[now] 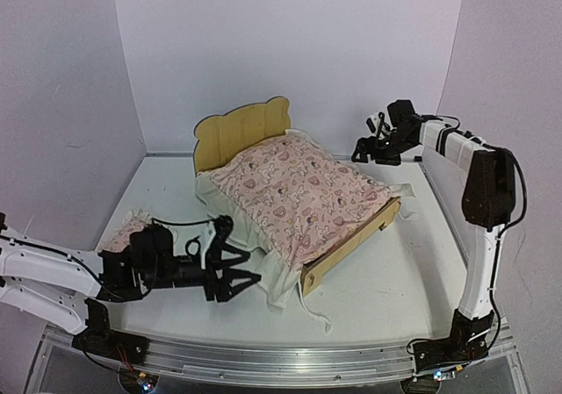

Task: Set up the pet bed

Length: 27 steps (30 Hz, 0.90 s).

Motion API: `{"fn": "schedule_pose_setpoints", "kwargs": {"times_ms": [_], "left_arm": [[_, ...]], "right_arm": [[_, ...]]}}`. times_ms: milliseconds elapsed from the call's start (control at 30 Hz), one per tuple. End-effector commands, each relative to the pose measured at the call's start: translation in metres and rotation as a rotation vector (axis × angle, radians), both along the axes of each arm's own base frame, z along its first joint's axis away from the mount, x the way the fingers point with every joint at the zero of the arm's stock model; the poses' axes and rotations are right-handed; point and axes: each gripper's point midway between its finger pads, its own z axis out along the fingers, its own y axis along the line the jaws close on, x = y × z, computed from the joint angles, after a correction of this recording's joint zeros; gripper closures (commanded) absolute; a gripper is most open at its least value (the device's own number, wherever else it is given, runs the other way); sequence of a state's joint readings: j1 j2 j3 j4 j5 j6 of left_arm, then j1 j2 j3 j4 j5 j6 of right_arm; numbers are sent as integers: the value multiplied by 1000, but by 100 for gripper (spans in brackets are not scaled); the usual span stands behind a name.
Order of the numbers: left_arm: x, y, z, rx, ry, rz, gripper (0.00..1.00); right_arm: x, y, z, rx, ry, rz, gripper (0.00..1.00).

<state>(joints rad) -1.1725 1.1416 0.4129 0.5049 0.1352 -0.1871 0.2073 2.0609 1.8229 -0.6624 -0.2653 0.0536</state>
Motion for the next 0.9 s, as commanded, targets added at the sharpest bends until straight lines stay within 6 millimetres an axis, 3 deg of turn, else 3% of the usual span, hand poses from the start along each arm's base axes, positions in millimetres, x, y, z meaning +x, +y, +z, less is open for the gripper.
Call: {"fn": "schedule_pose_setpoints", "kwargs": {"times_ms": [0,33,133,200,300,400,467,533,667,767,867], "left_arm": [[50,38,33,-125,172,244,32],[61,49,39,-138,190,301,32],[99,84,59,-181,250,480,31],[125,112,60,-168,310,603,30],[160,165,44,-108,413,814,25],[182,232,18,-127,561,1060,19],[187,271,3,-205,653,1192,19],[191,297,-14,-247,729,1280,20],[199,313,-60,-143,946,1358,17],[200,323,-70,-113,990,1437,13],[187,338,-84,-94,1024,1552,10]], "right_arm": [[41,33,12,243,-22,-17,6],[48,39,5,288,-11,-11,6],[72,57,11,409,-50,49,6],[86,67,8,464,-73,86,6],[100,81,0,553,-65,120,6],[98,102,-11,657,4,136,6],[88,121,-17,665,33,157,6],[75,143,-19,669,47,195,6],[45,185,-22,712,109,286,9],[17,214,-21,731,140,349,10],[-11,237,-16,755,158,402,10]]}}
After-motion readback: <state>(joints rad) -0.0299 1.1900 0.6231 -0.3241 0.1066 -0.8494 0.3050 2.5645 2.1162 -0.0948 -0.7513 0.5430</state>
